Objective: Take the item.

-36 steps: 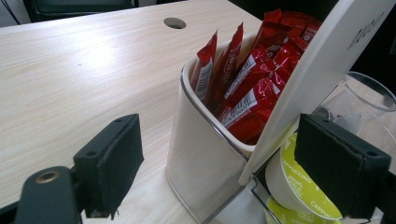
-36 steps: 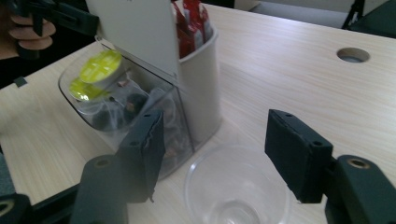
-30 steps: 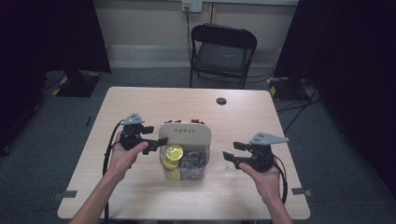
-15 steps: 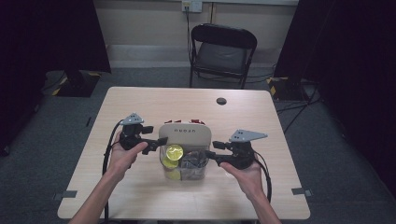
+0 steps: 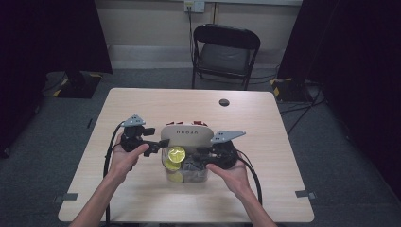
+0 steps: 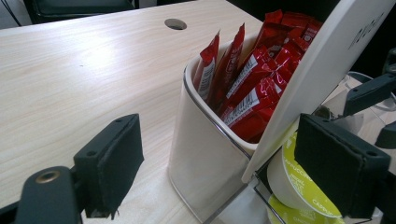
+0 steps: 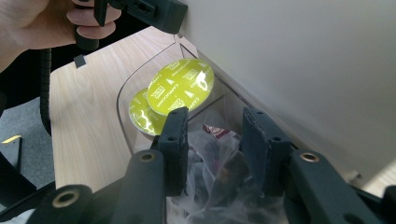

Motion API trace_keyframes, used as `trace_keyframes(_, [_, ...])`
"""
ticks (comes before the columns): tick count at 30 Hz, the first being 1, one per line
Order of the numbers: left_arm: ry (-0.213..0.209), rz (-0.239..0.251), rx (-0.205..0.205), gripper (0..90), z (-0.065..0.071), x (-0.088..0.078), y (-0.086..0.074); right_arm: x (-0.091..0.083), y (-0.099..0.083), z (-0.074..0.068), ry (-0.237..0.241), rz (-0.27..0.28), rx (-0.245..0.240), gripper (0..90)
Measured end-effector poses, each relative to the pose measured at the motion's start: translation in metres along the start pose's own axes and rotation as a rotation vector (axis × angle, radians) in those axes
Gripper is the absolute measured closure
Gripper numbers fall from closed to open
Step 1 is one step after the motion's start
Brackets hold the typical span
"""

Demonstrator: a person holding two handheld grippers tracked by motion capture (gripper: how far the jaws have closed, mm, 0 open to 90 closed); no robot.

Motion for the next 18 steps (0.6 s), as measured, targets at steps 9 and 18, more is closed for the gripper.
trace_keyframes(9, [-0.001,-0.001,-0.002,15.2,0.0,0.0,0.0,0.01,-0.002,0.006,-0.008,-0.025,0.021,64.5])
trace_keyframes(18, [0.0,-0.003,0.002,15.3,0.001,0.001,0.0,0.015,-0.004,0.005,0.007,-0.039,0.021,73.4])
Point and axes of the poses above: each handheld gripper's, and its own axes: x roughly forward along the jaws, y roughly out of its top, z roughly to its right, the point moved 1 cm from there along x, roughly forward along the jaws, and after that the axes turned 1 degree about x, right-handed, at the moved point
